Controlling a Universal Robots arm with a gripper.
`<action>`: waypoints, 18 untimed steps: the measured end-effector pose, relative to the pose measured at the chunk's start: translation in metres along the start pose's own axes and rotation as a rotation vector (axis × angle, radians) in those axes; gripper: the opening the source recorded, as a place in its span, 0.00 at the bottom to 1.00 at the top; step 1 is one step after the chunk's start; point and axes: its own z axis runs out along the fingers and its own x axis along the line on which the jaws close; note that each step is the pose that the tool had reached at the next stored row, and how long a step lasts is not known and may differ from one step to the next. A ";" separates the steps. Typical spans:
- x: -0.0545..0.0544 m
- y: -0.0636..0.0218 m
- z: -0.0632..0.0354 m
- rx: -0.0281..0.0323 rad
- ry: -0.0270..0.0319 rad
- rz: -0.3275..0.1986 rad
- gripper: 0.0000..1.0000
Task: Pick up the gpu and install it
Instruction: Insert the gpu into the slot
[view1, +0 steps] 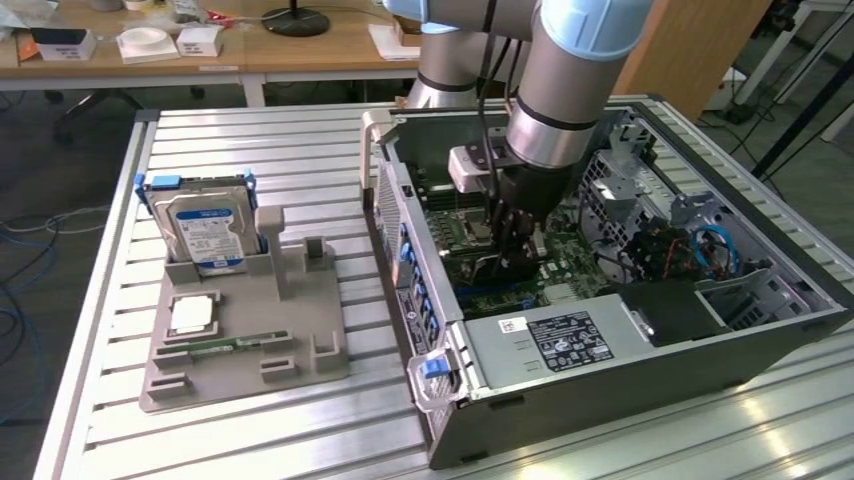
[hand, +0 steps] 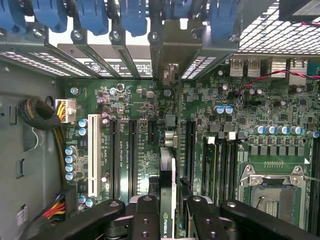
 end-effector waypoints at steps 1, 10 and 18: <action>0.000 0.0000 0.0000 0.0000 0.0001 0.000 0.26; 0.000 0.0000 0.0000 -0.0001 0.0002 0.000 0.26; 0.000 0.0000 0.0000 -0.0001 0.0003 0.000 0.26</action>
